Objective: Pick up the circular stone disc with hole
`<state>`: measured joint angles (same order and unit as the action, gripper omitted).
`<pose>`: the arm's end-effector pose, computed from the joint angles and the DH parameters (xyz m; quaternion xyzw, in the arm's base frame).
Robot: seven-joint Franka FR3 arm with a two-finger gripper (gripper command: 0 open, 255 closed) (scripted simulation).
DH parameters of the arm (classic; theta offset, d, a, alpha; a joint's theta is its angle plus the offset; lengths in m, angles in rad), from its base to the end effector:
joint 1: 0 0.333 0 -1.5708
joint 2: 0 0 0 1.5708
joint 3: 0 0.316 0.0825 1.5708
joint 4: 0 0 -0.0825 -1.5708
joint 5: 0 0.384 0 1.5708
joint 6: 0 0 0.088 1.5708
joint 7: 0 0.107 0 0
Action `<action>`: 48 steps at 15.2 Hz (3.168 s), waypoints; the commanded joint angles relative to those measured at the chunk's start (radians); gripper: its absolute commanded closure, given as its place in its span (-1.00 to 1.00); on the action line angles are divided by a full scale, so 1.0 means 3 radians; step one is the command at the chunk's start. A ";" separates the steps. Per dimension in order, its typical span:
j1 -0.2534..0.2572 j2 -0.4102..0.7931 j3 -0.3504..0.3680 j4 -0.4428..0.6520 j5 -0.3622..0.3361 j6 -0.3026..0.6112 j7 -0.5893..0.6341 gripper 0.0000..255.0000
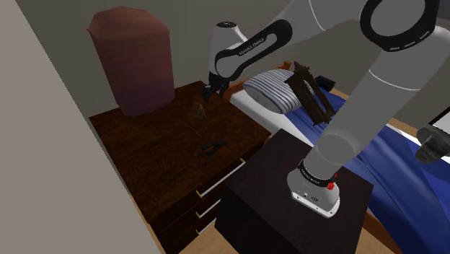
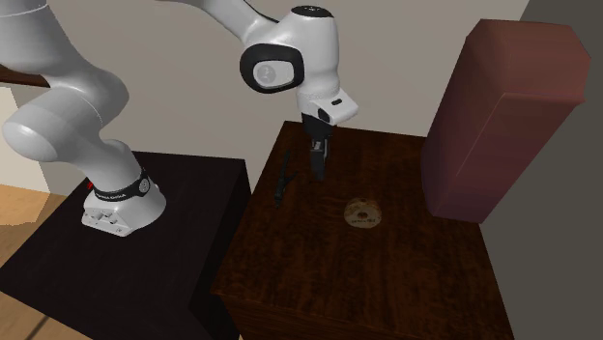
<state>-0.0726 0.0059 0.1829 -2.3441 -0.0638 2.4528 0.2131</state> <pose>0.5109 0.0566 0.3400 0.9981 -0.0278 0.0541 0.0124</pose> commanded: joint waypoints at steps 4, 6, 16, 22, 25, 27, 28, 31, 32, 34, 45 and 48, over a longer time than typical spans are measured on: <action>0.0025 0.0677 -0.0061 0.0437 -0.0366 0.0285 0.0295 -1.00; 0.0063 0.0939 -0.0115 0.0643 -0.0495 0.0357 0.0399 -1.00; 0.0213 0.1771 -0.0318 0.1297 -0.0782 0.0591 0.0644 -1.00; 0.0238 0.1902 -0.0352 0.1321 -0.0821 0.0698 0.0685 1.00; 0.0237 0.1901 -0.0352 0.1319 -0.0821 0.0699 0.0684 1.00; 0.0238 0.1901 -0.0353 0.1318 -0.0821 0.0700 0.0685 1.00; 0.0239 0.1902 -0.0353 0.1319 -0.0821 0.0699 0.0686 1.00; 0.0237 0.1899 -0.0352 0.1317 -0.0821 0.0698 0.0685 1.00; 0.0230 0.1862 -0.0342 0.1310 -0.0810 0.0669 0.0674 1.00; 0.0217 0.1791 -0.0323 0.1299 -0.0789 0.0609 0.0651 1.00; 0.0153 0.1426 -0.0228 0.1290 -0.0660 0.0257 0.0525 1.00; 0.0148 0.1391 -0.0220 0.1294 -0.0646 0.0218 0.0511 1.00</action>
